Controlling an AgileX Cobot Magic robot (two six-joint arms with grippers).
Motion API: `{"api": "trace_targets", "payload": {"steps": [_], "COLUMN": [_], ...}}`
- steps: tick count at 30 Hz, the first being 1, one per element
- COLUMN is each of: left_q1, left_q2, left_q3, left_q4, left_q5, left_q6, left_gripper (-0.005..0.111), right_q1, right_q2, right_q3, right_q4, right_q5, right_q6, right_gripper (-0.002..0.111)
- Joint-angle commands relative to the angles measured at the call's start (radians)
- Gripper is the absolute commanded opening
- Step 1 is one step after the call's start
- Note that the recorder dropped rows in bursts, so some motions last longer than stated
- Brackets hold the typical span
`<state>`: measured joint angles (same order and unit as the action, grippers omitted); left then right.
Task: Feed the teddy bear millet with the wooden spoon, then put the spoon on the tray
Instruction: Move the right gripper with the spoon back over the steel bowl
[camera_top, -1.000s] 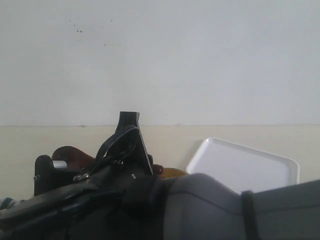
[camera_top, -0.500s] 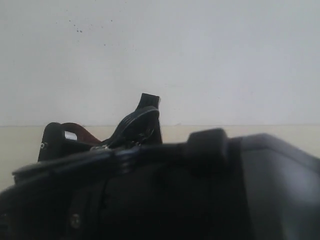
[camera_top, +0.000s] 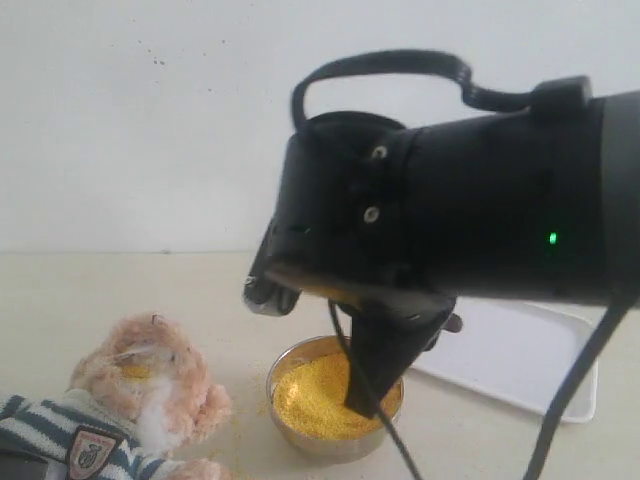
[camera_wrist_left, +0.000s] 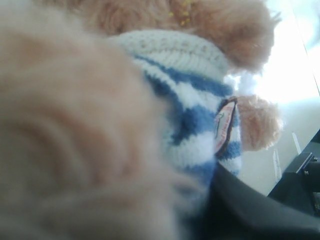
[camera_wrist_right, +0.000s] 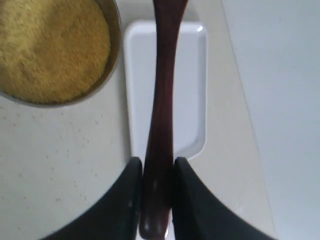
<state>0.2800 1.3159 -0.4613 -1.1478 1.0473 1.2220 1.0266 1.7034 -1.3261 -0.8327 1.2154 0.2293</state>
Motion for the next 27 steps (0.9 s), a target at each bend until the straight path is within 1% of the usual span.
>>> {"api": "trace_targets", "payload": {"steps": [1, 5, 13, 20, 27], "left_q1": [0.003, 0.003, 0.003, 0.003, 0.003], "left_q2": [-0.011, -0.011, -0.011, -0.011, -0.011], "left_q3": [0.001, 0.001, 0.001, 0.001, 0.001], "left_q4": [-0.014, -0.014, -0.014, -0.014, -0.014], "left_q5": [0.02, 0.02, 0.02, 0.02, 0.02], "left_q6": [0.006, 0.006, 0.006, 0.006, 0.006], "left_gripper": [0.004, 0.004, 0.004, 0.004, 0.004], "right_q1": [-0.11, -0.151, -0.151, -0.151, -0.151], "right_q2": [-0.017, -0.005, 0.123, 0.236, 0.282], "right_q3": [0.0, 0.0, 0.0, 0.0, -0.002], "right_q4": [0.105, 0.093, 0.053, -0.057, -0.114], "right_q5": [0.006, 0.006, 0.006, 0.006, 0.006], "right_q6": [-0.188, -0.236, -0.258, -0.239, -0.22], "right_gripper": [0.0, 0.0, 0.0, 0.0, 0.0]}}
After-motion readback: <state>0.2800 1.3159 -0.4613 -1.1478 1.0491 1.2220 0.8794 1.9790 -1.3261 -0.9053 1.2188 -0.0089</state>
